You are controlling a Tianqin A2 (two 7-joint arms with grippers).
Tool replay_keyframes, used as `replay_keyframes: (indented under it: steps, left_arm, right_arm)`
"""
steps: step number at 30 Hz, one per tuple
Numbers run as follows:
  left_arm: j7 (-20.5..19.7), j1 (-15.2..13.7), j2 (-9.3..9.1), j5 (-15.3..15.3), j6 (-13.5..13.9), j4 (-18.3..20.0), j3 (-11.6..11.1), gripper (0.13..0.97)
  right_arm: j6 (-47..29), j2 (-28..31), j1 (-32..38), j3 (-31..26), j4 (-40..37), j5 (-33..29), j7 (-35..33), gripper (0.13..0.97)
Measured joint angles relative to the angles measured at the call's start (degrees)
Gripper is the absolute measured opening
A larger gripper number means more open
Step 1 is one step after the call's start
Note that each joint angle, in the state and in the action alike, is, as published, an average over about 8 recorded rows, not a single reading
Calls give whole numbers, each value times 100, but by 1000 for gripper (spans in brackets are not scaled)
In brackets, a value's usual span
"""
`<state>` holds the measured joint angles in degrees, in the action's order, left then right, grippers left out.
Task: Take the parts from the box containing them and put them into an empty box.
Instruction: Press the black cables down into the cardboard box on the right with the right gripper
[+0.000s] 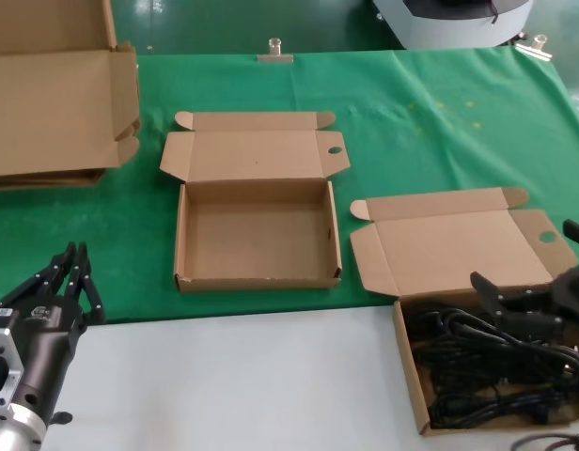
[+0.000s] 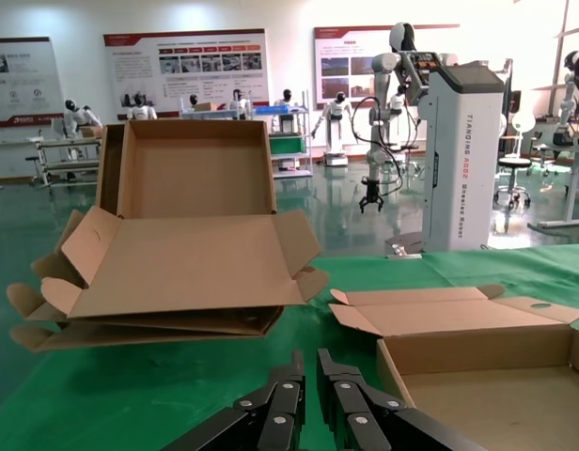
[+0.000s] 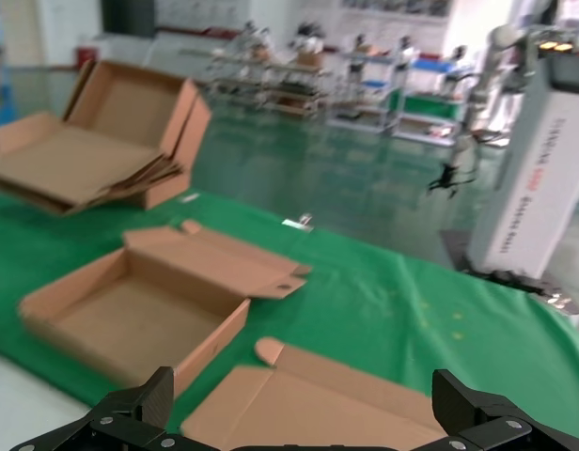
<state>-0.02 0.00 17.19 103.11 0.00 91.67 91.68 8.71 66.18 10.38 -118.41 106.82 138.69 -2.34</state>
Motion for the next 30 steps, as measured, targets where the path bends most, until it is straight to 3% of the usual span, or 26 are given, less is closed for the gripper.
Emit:
replay_keyframes:
  steps: [6, 15, 24, 30]
  left_arm:
    - [0, 0, 0, 0, 0, 0, 0, 187]
    - [0, 0, 0, 0, 0, 0, 0, 172]
    - [0, 0, 0, 0, 0, 0, 0, 172]
    - [0, 0, 0, 0, 0, 0, 0, 172]
  right_arm:
    - [-842, 587, 782, -593, -357, -387, 550, 965]
    - [-2967, 821, 2407, -1374, -1122, -2172, 1889, 965]
    - [-5296, 292, 3550, -1614, -1919, -3545, 2147, 965]
    - [-6329, -368, 3917, -1481, -2610, -4316, 1916, 965]
